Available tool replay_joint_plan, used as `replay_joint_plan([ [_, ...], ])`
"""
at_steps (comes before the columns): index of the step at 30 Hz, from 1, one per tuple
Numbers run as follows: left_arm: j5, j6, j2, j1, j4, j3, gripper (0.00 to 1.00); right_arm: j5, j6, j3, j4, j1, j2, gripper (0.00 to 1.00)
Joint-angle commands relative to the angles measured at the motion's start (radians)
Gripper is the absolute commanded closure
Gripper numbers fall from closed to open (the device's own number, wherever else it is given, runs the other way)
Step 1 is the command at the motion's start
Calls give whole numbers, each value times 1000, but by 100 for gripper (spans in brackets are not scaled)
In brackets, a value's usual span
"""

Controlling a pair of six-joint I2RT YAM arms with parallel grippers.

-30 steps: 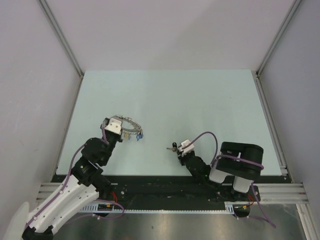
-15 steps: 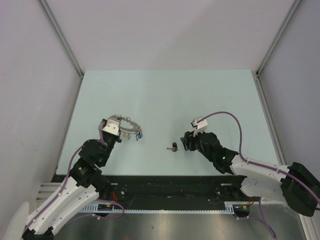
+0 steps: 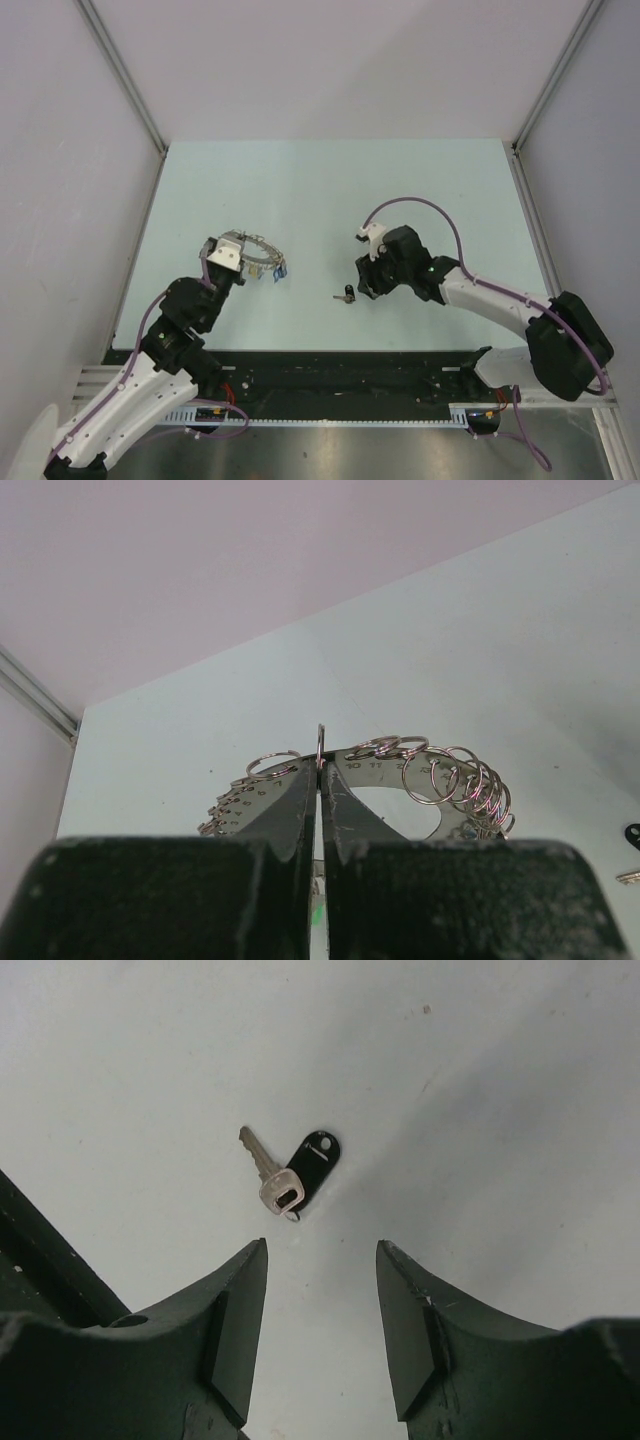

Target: Put the keys on the keyring

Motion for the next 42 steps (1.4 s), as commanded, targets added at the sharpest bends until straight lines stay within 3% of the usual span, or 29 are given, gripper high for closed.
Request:
replay_joint_plan([
  [1, 22, 5, -5, 6, 62, 25, 95, -20, -197, 120, -169, -4, 80, 48],
  [9, 26, 6, -8, 6, 60, 26, 95, -64, -355, 120, -169, 13, 187, 51],
  [16, 26, 9, -10, 6, 59, 25, 95, -69, -401, 112, -82, 33, 236, 54],
  [31, 13, 14, 9, 6, 57, 25, 94, -15, -437, 132, -114, 88, 285, 57],
  [36, 39, -8, 39, 6, 31, 35, 85, -40, -380, 133, -102, 68, 218, 54],
  [42, 85, -139, 127, 6, -98, 118, 62, -15, -290, 132, -86, 85, 137, 47],
])
